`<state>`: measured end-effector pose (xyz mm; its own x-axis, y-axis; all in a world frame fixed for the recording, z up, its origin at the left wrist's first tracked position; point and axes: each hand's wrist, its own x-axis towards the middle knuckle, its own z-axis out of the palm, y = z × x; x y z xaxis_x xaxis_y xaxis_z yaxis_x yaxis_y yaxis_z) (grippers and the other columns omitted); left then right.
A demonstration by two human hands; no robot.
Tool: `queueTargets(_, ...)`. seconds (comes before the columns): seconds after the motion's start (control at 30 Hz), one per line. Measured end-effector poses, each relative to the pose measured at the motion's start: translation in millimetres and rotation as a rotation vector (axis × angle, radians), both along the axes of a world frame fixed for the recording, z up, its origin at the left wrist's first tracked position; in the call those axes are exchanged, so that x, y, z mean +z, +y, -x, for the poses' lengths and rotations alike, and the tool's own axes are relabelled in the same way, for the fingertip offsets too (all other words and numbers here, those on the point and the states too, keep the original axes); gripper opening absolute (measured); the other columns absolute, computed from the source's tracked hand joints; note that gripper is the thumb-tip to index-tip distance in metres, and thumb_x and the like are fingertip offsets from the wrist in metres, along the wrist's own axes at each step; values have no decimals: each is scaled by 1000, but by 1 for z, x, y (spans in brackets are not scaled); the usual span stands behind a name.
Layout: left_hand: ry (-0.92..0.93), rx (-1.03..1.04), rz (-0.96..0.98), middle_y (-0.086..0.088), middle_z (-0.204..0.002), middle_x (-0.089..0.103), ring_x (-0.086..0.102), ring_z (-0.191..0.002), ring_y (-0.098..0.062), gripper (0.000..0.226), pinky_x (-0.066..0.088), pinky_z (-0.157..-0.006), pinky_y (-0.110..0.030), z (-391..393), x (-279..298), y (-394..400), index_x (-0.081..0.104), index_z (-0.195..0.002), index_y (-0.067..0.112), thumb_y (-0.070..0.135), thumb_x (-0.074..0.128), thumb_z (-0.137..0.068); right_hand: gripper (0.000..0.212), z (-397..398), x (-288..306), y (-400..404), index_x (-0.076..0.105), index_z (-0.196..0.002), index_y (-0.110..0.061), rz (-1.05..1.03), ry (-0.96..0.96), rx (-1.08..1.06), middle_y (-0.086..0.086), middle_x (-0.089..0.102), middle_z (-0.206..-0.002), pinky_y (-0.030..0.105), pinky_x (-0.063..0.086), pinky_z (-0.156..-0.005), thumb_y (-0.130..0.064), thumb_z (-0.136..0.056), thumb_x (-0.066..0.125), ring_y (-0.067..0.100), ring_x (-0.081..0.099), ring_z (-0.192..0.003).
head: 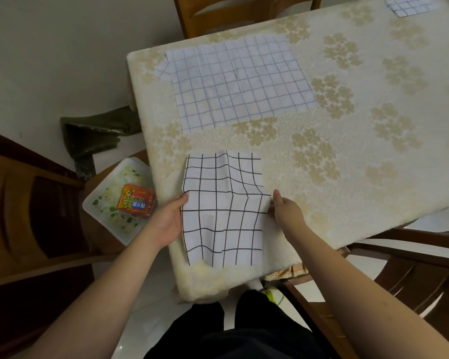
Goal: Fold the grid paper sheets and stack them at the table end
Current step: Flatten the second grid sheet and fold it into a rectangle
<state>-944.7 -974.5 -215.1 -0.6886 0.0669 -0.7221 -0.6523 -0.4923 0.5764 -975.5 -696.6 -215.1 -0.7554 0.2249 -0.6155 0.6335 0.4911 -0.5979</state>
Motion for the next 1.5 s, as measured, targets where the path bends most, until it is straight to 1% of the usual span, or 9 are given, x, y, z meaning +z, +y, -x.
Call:
queueTargets(0.2, -25, -41, -7, -11, -104, 73, 70, -92, -26, 25, 52, -80, -41, -1, 6, -6, 66, -113, 12, 20, 53, -94, 65, -4, -4, 0, 64, -101, -2, 399, -70, -151, 12, 64, -94, 34, 45, -82, -61, -96, 38, 29, 59, -88)
queueTargets(0.37, 44, -76, 196, -12, -122, 67, 63, -112, -26, 32, 46, -101, -44, -1, -3, -11, 60, -125, 8, 23, 52, -98, 39, -8, -5, 9, 61, -125, -14, 630, -37, -126, 5, 73, -111, 37, 50, -96, -36, -93, 61, 24, 67, -107)
queueTargets(0.47, 60, -54, 328, -13, -118, 67, 64, -106, -24, 21, 48, -98, -40, 1, -5, -15, 64, -114, 11, 21, 54, -97, 54, -11, -3, 9, 50, -135, -22, 509, -37, -33, 10, 69, -112, 37, 47, -101, -28, -86, 72, 23, 66, -105)
queueTargets(0.6, 143, -94, 450, -8, -104, 71, 64, -102, -25, 11, 51, -92, -38, 4, 1, -18, 67, -99, 16, 17, 56, -96, 44, -12, 2, 8, 57, -127, -29, 431, 105, -70, 8, 70, -99, 37, 50, -95, -23, -86, 73, 20, 68, -95)
queueTargets(0.8, 248, -117, 555, -2, -108, 70, 64, -104, -19, 15, 48, -98, -39, 15, 10, -24, 65, -106, 18, 16, 65, -91, 21, -9, 22, 8, 72, -104, -28, 347, 329, 17, 2, 43, -76, 19, 42, -63, -25, -83, 75, 12, 44, -69)
queueTargets(1.03, 345, -148, 653, 4, -96, 68, 63, -92, -12, 10, 48, -86, -23, 25, 36, -18, 64, -94, 24, 16, 67, -89, 15, -2, 43, 13, 74, -94, -29, 306, 462, 19, 17, 66, -79, 30, 53, -83, -19, -83, 75, 24, 67, -79)
queueTargets(1.2, 437, -187, 807, -1, -89, 62, 56, -80, -9, 14, 44, -70, -11, 45, 59, -17, 65, -101, 16, 21, 68, -89, 11, 13, 66, 20, 74, -93, -24, 122, 574, 144, -11, 72, -86, 18, 46, -81, -22, -82, 75, -2, 64, -83)
queueTargets(1.33, 450, -182, 754, 3, -68, 58, 50, -61, -11, 9, 43, -58, -22, 66, 85, -16, 67, -95, 17, 25, 66, -91, 6, 28, 86, 28, 74, -90, -27, -77, 741, 252, -11, 67, -89, 24, 45, -77, -26, -84, 73, 11, 59, -85)
queueTargets(1.5, 519, -96, 623, 1, -66, 66, 56, -57, -11, 11, 52, -57, -25, 82, 113, -8, 66, -88, 15, 23, 60, -95, 8, 36, 109, 36, 76, -91, -23, -139, 868, 229, -3, 56, -88, 4, 35, -70, -24, -83, 74, 8, 51, -78)
